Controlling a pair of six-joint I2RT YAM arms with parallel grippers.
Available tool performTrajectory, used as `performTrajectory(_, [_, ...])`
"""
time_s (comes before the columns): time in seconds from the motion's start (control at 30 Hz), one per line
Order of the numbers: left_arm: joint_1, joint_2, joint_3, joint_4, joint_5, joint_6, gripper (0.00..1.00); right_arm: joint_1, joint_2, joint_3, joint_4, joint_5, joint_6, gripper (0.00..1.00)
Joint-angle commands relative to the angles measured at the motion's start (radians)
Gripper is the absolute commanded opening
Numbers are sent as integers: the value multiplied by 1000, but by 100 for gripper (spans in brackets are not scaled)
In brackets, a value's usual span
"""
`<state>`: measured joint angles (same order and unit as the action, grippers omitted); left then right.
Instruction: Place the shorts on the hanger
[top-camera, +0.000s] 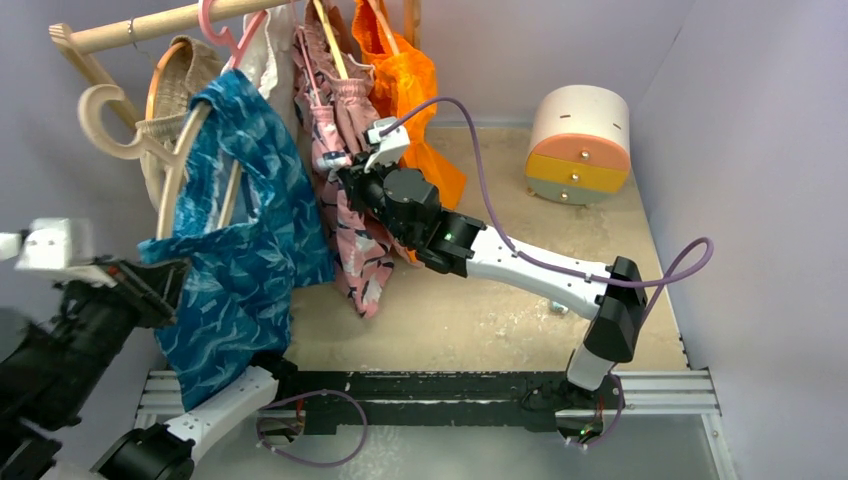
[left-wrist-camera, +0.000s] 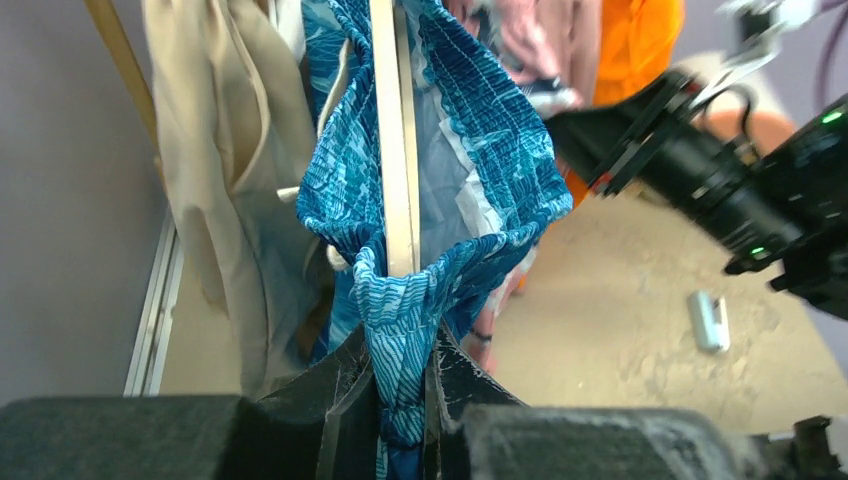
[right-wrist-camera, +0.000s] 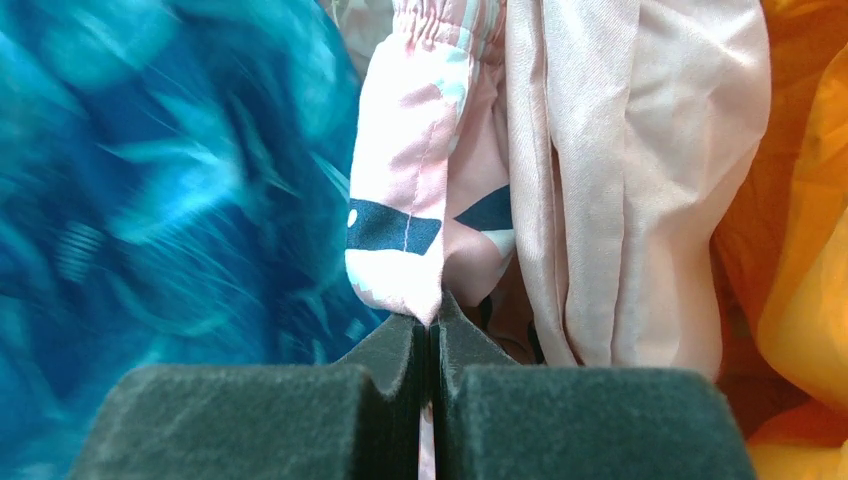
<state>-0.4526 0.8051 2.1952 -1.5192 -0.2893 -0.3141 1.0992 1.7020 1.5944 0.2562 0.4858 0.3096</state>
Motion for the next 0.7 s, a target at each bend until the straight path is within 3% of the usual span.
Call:
performTrajectory(0.0, [7,15,-117,81,-47,-35,0,-8,-46,-5,34,24,-30,0])
performTrajectory(0.2, [12,71,-249,222,-48,-1,0,-10,-46,-6,28,-16,-38,0])
performTrajectory(0.67, [24,196,-345,529,-116,212,0,-10,-76,-35,28,-39,-47,0])
